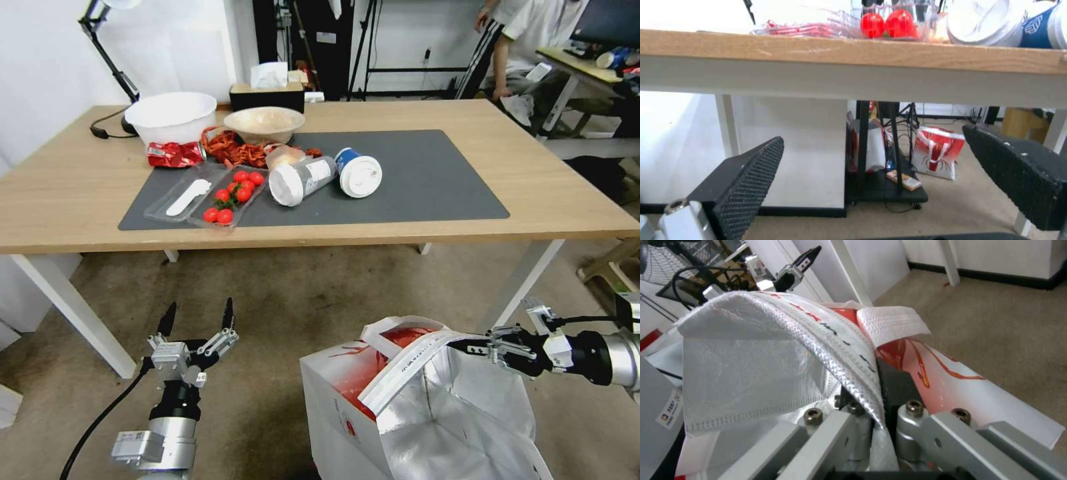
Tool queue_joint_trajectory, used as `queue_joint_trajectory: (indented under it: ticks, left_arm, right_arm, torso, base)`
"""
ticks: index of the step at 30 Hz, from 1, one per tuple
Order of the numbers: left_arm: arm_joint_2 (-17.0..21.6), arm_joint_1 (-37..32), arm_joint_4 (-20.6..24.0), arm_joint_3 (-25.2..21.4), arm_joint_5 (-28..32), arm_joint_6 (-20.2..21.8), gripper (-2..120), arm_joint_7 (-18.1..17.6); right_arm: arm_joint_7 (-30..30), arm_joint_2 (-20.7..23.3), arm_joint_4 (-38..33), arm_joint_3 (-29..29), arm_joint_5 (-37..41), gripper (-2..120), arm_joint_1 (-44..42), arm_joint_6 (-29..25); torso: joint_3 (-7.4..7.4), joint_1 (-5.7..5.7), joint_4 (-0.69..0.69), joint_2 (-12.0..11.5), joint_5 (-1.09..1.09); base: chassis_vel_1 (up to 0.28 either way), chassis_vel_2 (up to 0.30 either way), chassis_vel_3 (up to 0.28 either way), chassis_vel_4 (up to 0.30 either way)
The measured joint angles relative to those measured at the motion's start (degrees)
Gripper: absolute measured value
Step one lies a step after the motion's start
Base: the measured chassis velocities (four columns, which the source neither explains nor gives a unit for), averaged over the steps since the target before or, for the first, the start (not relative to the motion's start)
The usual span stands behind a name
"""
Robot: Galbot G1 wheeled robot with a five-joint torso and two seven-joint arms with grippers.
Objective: Pick up the food delivery bag from the floor and place it on the table.
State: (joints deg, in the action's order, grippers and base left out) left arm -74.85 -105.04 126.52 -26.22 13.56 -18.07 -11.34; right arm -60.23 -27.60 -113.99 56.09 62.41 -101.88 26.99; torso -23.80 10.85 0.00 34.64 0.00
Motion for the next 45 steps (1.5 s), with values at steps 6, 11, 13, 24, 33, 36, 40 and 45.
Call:
queue_joint_trajectory:
  ticks: [6, 11, 13, 24, 33, 36, 40, 45]
  left_arm:
    - [0.07, 0.06, 0.22, -0.12, 0.12, 0.10, 100, -0.25]
    - [0.04, 0.08, 0.28, -0.14, 0.13, 0.20, 100, -0.25]
    - [0.03, 0.09, 0.29, -0.16, 0.13, 0.22, 100, -0.25]
    - [-0.01, 0.23, 0.35, -0.22, 0.18, 0.32, 100, -0.40]
    - [0.00, 0.52, 0.31, -0.24, 0.23, 0.67, 100, -0.46]
    - [0.01, 0.62, 0.16, -0.20, 0.24, 0.71, 100, -0.50]
    - [0.03, 0.70, 0.09, -0.13, 0.28, 0.73, 100, -0.50]
    - [0.18, 0.77, 0.09, -0.15, 0.49, 0.92, 100, -0.57]
  right_arm:
    - [-0.07, -0.13, -0.12, -0.05, -0.20, 0, -0.01, 0.01]
    - [-0.12, -0.10, -0.16, -0.06, -0.25, 0, 0.01, 0.01]
    - [-0.13, -0.08, -0.17, -0.06, -0.25, 0, 0.01, 0.01]
    - [-0.13, 0.05, -0.27, -0.13, -0.31, 0, 0.08, 0.02]
    - [-0.21, 0.18, -0.20, -0.23, -0.46, 0, 0.14, 0.03]
    - [-0.22, 0.30, -0.16, -0.23, -0.47, 0, 0.15, 0.03]
    - [-0.22, 0.39, -0.06, -0.29, -0.47, 0, 0.26, 0.02]
    - [-0.21, 0.39, -0.01, -0.49, -0.50, 0, 0.44, 0.03]
  torso:
    - [-1.00, 0.63, 0.00, 1.62, 0.00]
    - [-1.78, 1.15, 0.00, 2.92, 0.00]
    - [-1.98, 1.30, -0.01, 3.27, 0.00]
    - [-3.46, 2.32, 0.00, 5.76, 0.00]
    - [-4.78, 3.24, 0.00, 8.04, 0.00]
    - [-5.29, 3.57, 0.00, 8.87, 0.00]
    - [-5.83, 3.98, 0.00, 9.83, 0.00]
    - [-6.58, 4.52, -0.01, 11.09, 0.00]
  base:
    - [0.000, 0.000, 0.000, 0.000]
    - [0.000, 0.000, 0.000, 0.000]
    - [0.000, 0.000, 0.000, 0.000]
    - [0.000, 0.000, 0.000, 0.000]
    - [0.000, 0.000, 0.000, 0.000]
    - [0.000, 0.000, 0.000, 0.000]
    - [0.000, 0.000, 0.000, 0.000]
    - [0.000, 0.000, 0.000, 0.000]
